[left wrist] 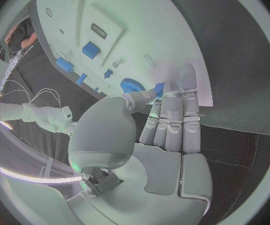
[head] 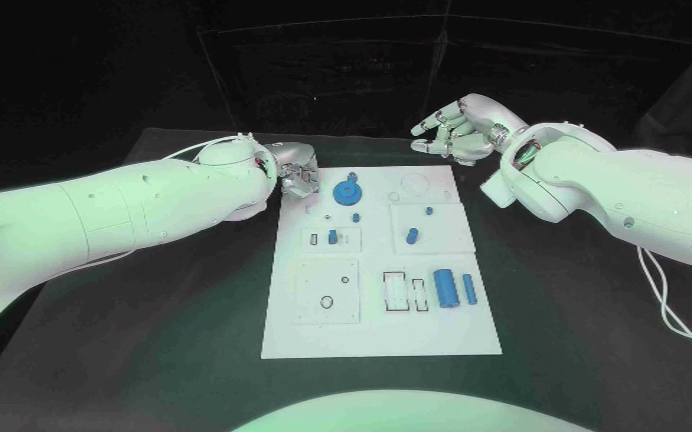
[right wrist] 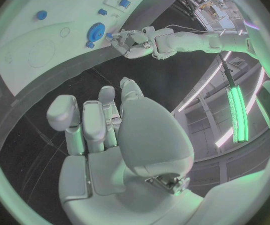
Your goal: Assemble the parts on the task board
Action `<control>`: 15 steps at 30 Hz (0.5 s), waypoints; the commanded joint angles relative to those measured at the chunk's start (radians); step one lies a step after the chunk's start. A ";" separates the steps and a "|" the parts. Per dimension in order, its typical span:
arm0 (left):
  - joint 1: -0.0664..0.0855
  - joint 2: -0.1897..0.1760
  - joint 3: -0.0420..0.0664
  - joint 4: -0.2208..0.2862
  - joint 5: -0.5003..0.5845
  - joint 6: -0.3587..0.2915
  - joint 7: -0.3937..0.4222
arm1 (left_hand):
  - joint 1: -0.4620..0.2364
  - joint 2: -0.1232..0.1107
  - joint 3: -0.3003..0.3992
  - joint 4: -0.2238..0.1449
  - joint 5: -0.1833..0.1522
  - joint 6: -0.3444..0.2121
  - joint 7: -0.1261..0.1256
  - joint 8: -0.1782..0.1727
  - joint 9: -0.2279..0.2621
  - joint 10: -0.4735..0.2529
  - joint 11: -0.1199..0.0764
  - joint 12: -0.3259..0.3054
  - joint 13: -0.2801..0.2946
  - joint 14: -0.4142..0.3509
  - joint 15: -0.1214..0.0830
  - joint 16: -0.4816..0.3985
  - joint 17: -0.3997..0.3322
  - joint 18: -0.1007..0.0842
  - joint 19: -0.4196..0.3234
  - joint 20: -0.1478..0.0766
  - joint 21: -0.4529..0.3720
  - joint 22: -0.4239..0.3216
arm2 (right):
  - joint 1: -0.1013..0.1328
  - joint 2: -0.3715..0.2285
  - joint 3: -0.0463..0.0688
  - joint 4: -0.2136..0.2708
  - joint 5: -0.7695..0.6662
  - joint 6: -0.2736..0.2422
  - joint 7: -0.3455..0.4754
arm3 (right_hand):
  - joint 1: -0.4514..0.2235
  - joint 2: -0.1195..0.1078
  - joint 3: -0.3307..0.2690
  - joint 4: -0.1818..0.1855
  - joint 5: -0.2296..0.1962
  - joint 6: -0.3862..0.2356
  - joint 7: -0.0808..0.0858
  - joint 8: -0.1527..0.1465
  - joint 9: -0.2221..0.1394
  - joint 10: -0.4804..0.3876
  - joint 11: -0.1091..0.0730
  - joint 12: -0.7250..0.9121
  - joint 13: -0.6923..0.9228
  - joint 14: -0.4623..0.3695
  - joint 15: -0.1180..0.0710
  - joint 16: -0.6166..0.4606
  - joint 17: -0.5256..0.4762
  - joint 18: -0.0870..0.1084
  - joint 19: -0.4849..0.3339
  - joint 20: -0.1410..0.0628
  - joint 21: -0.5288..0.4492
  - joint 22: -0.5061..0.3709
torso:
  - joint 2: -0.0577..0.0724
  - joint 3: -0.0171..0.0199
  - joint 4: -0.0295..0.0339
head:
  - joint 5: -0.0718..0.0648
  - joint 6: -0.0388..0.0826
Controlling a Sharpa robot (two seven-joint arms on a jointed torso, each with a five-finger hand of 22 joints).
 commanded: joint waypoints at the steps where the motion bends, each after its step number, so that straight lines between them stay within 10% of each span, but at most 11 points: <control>1: -0.001 -0.001 -0.002 0.004 -0.004 0.002 0.011 | 0.021 -0.005 -0.002 -0.022 0.000 0.029 -0.007 0.010 0.049 0.009 -0.005 0.008 0.001 0.007 -0.003 0.009 0.007 0.010 0.002 -0.009 0.011 0.006 | 0.002 0.000 0.001 0.002 -0.002 0.003 0.009 | -0.006 0.004 -0.001 0.006 0.006 -0.005 0.001 0.005 -0.001 -0.007 0.003 0.005 -0.002 0.016 -0.005 -0.007 0.001 0.013 -0.004 -0.002 -0.007 -0.001 | 0.000 -0.0001 -0.0001 | 0.002 0.001; 15: -0.002 -0.001 -0.002 0.003 -0.011 -0.033 0.024 | 0.043 -0.011 -0.020 -0.050 0.000 0.045 -0.013 0.023 0.052 0.028 -0.011 0.014 0.000 0.025 -0.008 0.032 0.026 0.009 0.001 -0.016 0.034 0.028 | 0.002 0.001 0.001 0.002 -0.002 0.003 0.009 | -0.006 0.004 -0.001 0.006 0.006 -0.005 0.001 0.005 -0.001 -0.007 0.003 0.005 -0.002 0.016 -0.005 -0.007 0.001 0.013 -0.004 -0.002 -0.007 -0.001 | 0.001 -0.0002 -0.0007 | 0.002 0.003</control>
